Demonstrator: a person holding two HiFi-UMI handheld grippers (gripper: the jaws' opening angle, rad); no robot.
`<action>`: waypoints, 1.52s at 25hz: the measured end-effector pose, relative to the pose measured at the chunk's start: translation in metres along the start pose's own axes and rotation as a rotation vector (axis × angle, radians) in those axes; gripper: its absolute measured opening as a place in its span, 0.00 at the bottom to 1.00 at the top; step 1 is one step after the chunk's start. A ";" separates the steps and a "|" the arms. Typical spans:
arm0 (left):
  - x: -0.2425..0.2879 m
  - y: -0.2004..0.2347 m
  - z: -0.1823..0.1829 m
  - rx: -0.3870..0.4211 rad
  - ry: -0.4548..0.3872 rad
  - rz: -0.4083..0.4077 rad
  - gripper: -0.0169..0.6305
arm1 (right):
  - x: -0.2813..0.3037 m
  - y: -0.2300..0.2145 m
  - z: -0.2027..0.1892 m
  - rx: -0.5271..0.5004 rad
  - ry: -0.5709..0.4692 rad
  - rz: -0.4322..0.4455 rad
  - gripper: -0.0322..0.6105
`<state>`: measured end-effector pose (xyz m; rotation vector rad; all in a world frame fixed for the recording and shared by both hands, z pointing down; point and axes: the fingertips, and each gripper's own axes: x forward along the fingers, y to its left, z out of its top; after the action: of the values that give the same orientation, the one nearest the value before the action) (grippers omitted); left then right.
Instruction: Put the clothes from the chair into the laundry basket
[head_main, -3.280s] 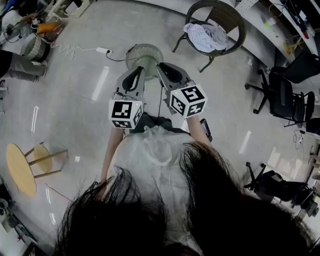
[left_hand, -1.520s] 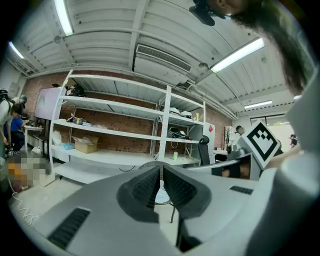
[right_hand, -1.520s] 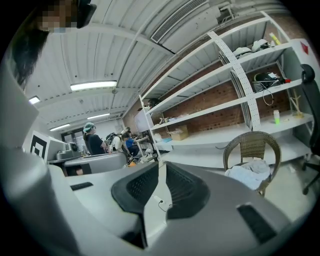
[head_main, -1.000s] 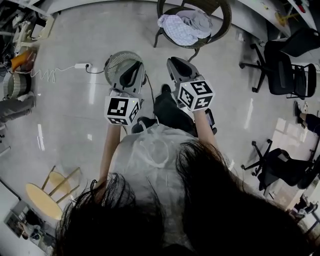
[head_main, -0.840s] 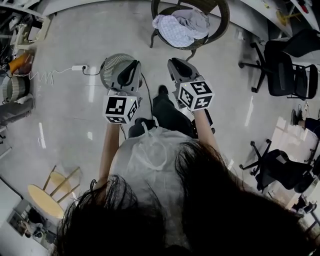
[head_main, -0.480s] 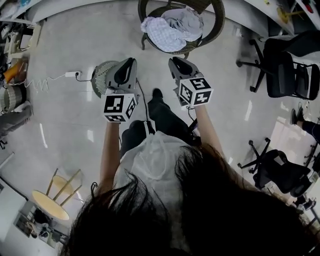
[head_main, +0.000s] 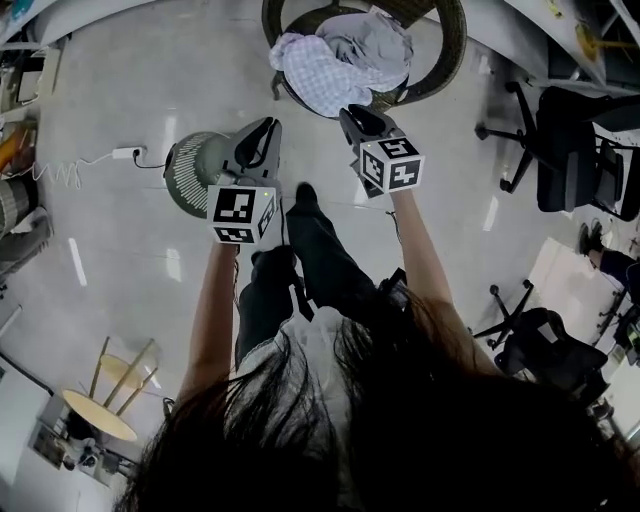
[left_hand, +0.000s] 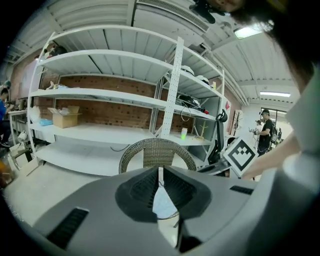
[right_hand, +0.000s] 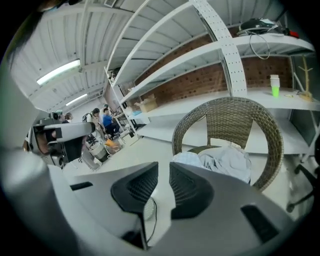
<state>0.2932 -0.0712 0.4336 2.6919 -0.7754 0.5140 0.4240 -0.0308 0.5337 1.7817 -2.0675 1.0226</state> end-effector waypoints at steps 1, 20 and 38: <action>0.007 0.003 -0.006 0.001 0.014 -0.006 0.07 | 0.012 -0.007 -0.004 -0.010 0.022 0.001 0.14; 0.067 0.064 -0.122 -0.020 0.197 -0.014 0.07 | 0.201 -0.131 -0.103 -0.324 0.515 -0.057 0.51; 0.037 0.070 -0.121 -0.094 0.176 0.046 0.07 | 0.192 -0.122 -0.115 0.285 0.526 0.018 0.22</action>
<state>0.2527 -0.0998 0.5688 2.5080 -0.7928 0.6970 0.4618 -0.1100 0.7733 1.3950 -1.6762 1.6477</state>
